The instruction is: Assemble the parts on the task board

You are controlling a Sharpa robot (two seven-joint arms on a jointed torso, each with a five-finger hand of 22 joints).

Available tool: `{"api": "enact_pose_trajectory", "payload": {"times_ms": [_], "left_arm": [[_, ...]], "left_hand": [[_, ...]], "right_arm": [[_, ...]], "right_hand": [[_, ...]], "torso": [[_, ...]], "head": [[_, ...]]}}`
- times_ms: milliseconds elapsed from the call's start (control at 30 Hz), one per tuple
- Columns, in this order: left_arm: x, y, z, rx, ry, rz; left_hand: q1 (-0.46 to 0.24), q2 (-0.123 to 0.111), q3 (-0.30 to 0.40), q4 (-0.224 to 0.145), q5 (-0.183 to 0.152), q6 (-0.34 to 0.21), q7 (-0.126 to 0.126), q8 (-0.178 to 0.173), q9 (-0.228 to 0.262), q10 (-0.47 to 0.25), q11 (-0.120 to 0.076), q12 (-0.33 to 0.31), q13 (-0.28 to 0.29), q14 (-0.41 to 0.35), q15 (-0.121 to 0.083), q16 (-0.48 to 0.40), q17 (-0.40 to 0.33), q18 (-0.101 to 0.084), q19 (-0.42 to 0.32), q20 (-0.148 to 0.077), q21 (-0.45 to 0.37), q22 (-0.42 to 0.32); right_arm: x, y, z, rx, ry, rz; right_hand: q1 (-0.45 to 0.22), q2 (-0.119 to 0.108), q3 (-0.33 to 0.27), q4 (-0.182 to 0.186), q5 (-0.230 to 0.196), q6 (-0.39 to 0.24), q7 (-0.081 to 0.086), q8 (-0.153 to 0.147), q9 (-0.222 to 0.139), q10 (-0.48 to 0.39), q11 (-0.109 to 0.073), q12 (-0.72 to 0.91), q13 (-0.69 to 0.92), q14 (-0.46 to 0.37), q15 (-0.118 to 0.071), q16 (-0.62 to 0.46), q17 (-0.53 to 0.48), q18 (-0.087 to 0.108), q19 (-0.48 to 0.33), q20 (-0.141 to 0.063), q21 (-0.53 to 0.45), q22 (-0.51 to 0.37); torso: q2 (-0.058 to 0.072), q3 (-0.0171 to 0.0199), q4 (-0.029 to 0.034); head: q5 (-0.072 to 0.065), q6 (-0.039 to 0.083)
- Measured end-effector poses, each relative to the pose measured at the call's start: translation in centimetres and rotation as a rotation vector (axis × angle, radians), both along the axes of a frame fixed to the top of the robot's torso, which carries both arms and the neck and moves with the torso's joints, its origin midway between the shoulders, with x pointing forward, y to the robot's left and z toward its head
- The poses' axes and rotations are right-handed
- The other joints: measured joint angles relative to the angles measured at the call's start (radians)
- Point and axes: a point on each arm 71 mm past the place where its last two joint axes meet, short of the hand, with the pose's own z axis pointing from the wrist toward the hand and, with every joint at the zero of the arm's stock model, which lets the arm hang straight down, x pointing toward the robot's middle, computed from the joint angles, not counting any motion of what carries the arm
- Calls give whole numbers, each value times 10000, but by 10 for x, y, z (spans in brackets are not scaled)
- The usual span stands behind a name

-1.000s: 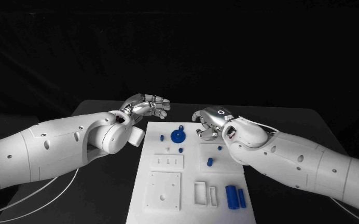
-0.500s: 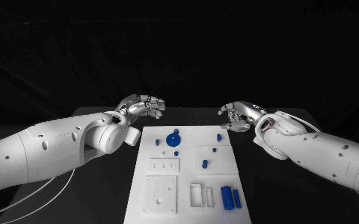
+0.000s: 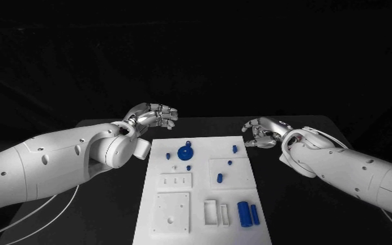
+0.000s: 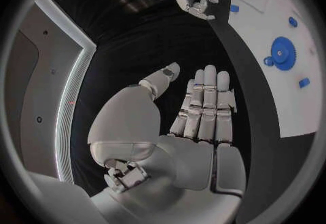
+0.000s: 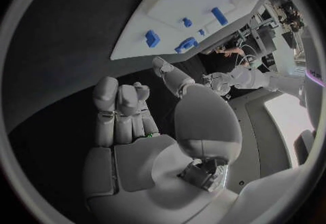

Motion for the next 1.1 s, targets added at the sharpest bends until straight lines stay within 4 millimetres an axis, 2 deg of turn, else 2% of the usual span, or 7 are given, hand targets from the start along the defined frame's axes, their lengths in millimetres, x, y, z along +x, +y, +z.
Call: {"api": "enact_pose_trajectory", "payload": {"times_ms": [67,367,800,933,1100], "left_arm": [[0,-1,0,-8,10,-28],[-3,-5,-2,-44,53,-164],[-5,-6,-2,-72,66,-248],[-6,-6,-1,-71,64,-255],[-6,-5,-1,-67,62,-263]], "left_hand": [[0,0,0,0,0,0,0,0,0,0,0,0,0,0,0,0,0,-1,0,0,0,0],[0,0,0,0,0,0,0,0,-2,0,0,0,-1,0,0,0,-2,-1,0,0,0,-1],[0,0,0,0,0,0,0,0,8,0,0,0,-3,0,0,0,-3,-3,0,0,0,-2],[0,0,0,0,0,0,-1,0,7,0,0,0,-3,0,0,0,-3,-3,0,0,0,-2],[0,0,0,0,0,0,-1,0,6,0,0,0,-3,0,0,0,-4,-4,0,0,0,3]], "right_arm": [[0,1,-5,0,92,22],[-1,4,-27,-20,482,94],[-2,15,-38,-18,736,277],[-2,17,-41,-36,801,287],[-1,19,-43,-53,878,313]], "right_hand": [[53,-20,0,0,0,0,1,0,-8,0,0,0,0,-32,-29,0,0,0,-1,1,0,0],[94,19,-27,-27,0,-9,9,0,-19,0,0,0,0,-33,-28,0,10,-3,-34,33,0,-1],[123,67,-137,29,39,0,1,50,-30,-1,0,0,1,-32,-28,0,23,-3,-69,71,0,-1],[76,245,-136,28,-31,1,-1,51,-29,-1,0,42,1,-32,-28,1,35,-3,-69,71,0,-1],[11,472,218,257,-537,2,-2,133,-63,-1,0,43,-13,-32,-28,1,51,-4,-69,72,0,-1]], "torso": [[6,-3,5],[14,-57,31],[19,-92,31],[19,-95,26],[15,-95,18]], "head": [[-24,-13],[-64,-95],[-42,-180],[-28,-208],[-8,-245]]}}
